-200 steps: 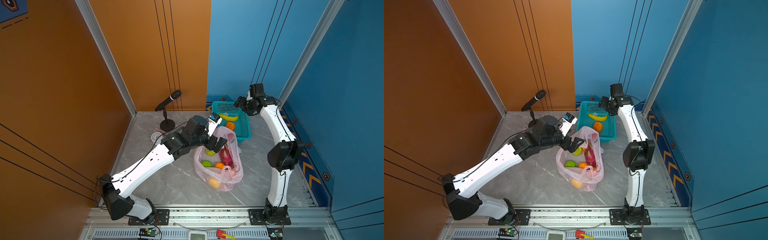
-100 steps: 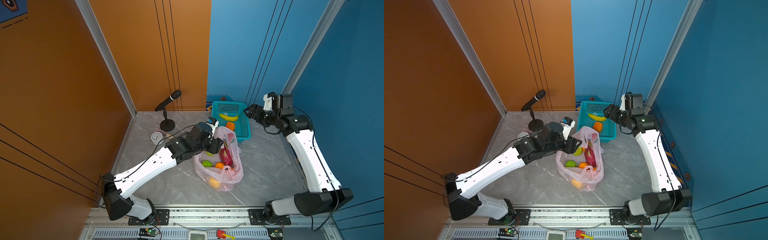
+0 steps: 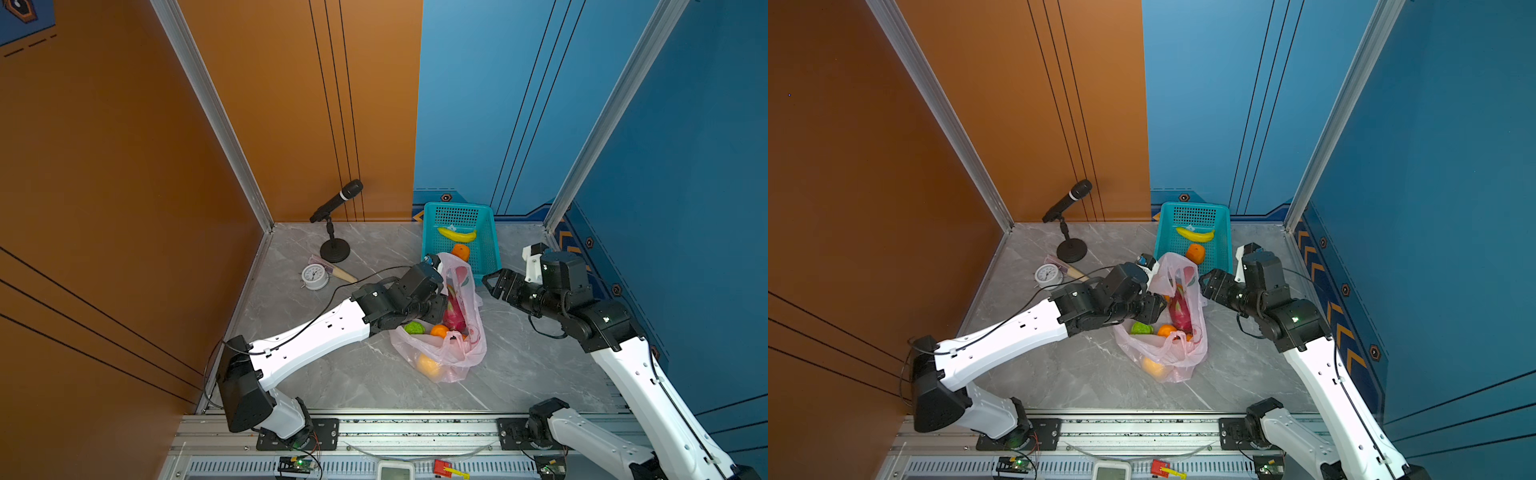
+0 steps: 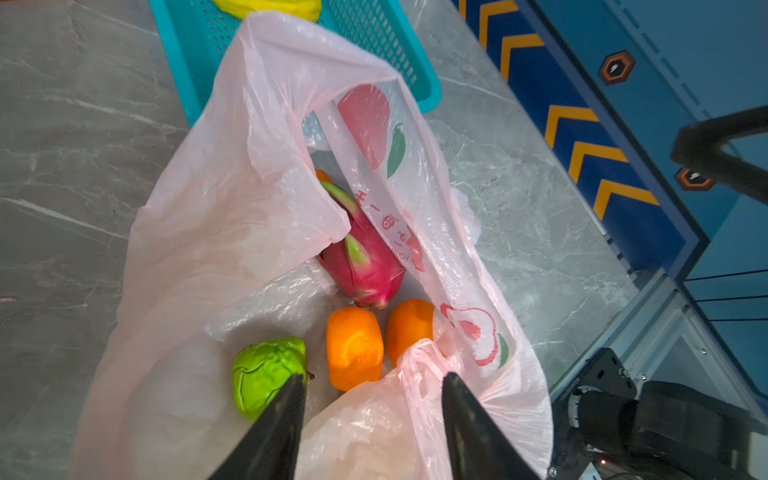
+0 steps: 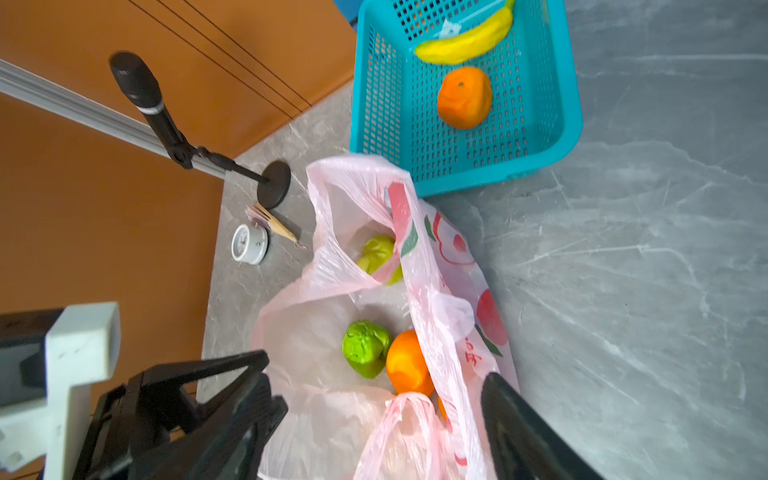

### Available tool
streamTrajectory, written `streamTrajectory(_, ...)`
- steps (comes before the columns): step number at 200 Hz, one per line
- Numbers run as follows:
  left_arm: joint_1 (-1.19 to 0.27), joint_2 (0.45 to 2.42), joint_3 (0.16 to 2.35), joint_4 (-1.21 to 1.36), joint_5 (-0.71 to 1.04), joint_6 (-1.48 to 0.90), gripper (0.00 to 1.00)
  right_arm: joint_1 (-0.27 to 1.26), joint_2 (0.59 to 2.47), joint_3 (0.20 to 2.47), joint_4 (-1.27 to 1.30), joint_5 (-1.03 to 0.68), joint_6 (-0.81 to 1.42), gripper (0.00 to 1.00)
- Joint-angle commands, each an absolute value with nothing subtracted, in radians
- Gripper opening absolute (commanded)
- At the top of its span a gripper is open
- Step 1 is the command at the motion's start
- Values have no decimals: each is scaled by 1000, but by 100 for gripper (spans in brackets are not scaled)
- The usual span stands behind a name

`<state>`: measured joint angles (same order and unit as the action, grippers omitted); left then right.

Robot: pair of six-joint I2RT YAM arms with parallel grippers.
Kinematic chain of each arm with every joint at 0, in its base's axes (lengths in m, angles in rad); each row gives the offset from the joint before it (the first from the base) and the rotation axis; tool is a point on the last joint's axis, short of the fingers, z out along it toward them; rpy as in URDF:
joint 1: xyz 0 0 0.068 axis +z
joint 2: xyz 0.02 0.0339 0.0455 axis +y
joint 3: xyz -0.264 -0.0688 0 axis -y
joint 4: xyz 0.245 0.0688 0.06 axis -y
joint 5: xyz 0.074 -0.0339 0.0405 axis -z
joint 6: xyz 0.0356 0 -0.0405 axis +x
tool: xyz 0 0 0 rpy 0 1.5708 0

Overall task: Untie the knot of the plastic bag and take out the fruit
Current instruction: 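Lower the left gripper into the pink bag toward the green fruit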

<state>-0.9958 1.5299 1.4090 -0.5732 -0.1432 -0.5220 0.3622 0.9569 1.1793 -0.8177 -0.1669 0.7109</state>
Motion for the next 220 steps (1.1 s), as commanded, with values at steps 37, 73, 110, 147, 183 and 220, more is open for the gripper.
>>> streamTrajectory(37, -996, 1677, 1463, -712, -240, -531, 54, 429, 926, 1117, -860, -118, 750, 81)
streamTrajectory(73, -965, 1791, 1547, -816, -264, -553, 54, 436, 901, 1098, -864, -97, 752, 81)
streamTrajectory(110, -948, 1860, 1566, -857, -323, -583, 57, 436, 872, 1088, -882, -82, 743, 81)
streamTrajectory(147, -914, 1906, 1554, -867, -267, -607, 59, 436, 856, 1083, -893, -77, 744, 81)
streamTrajectory(183, -911, 1930, 1538, -865, -232, -621, 71, 434, 848, 1080, -899, -74, 739, 81)
streamTrajectory(220, -905, 1953, 1528, -853, -215, -614, 85, 436, 839, 1075, -899, -73, 749, 81)
